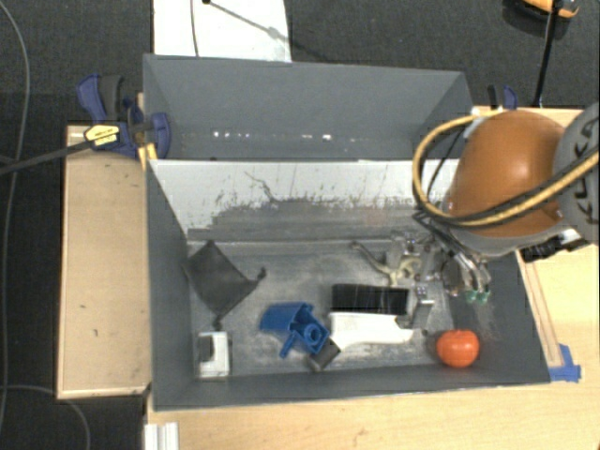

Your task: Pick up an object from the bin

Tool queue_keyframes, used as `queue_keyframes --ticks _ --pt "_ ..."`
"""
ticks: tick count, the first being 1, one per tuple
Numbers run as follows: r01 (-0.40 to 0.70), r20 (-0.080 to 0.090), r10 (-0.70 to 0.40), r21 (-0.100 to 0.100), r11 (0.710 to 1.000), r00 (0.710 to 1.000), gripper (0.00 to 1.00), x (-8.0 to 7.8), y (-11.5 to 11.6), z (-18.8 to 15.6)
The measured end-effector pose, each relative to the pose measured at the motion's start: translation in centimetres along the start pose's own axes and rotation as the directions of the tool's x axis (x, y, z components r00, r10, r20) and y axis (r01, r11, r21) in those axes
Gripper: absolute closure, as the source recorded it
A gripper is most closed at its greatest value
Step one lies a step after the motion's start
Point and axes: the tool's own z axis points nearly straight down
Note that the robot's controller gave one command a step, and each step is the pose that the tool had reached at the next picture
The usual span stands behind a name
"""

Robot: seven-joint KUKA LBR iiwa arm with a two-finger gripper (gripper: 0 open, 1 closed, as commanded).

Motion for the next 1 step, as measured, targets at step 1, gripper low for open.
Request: queue_keyframes --ticks 1 --pt "0.017 0.001 -0.017 0.000 1.000 1.000 0.00 1.63 0.71 7.41"
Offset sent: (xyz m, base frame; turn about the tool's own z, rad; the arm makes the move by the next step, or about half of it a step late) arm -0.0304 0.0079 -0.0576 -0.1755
